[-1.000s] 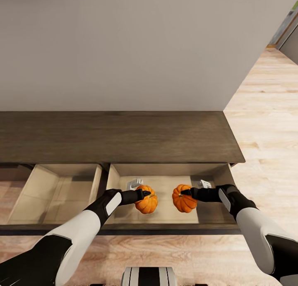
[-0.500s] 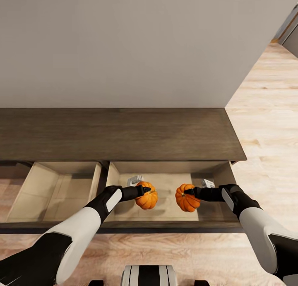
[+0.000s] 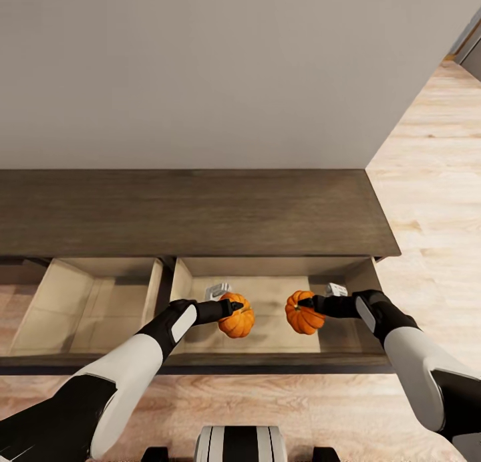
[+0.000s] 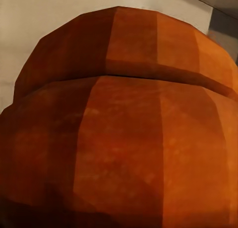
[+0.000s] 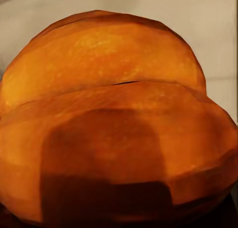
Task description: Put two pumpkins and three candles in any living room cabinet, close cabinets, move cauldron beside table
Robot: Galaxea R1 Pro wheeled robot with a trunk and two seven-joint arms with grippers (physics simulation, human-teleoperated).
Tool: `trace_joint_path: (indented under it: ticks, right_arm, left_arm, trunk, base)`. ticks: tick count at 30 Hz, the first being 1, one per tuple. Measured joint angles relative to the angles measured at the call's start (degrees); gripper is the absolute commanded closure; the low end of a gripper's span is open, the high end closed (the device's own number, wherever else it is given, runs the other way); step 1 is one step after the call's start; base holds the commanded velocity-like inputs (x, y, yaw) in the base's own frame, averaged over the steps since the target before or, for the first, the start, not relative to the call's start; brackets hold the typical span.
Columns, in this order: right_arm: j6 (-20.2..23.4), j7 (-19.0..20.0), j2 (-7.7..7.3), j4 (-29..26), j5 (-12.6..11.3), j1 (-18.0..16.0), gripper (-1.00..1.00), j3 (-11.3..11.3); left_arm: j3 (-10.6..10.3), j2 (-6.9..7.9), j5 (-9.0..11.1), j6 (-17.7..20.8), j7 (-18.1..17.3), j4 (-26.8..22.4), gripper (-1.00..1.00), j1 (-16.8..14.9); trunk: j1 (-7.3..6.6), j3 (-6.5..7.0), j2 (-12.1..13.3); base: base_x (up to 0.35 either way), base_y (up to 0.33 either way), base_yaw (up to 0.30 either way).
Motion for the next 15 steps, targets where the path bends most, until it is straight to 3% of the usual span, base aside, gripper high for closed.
trace_joint_path:
  ticks: [9,15]
  right_arm:
    - [0.07,-1.0,2.0,0.25,0.08,-0.35,1.0,0.15]
    - [0.01,-1.1,2.34,0.25,0.37,-0.36,1.0,0.21]
  left_arm:
    - [-0.05,-0.33,0.22,0.12,0.0,0.0,1.0,-0.33]
    - [-0.06,-0.31,0.07,0.17,0.01,0.0,1.0,-0.39]
  trunk:
    - [0.0,-0.83,0.0]
    - [0.0,-1.38,0.0]
  base:
    - [0.0,0.0,0.0]
    - [0.0,0.0,0.0]
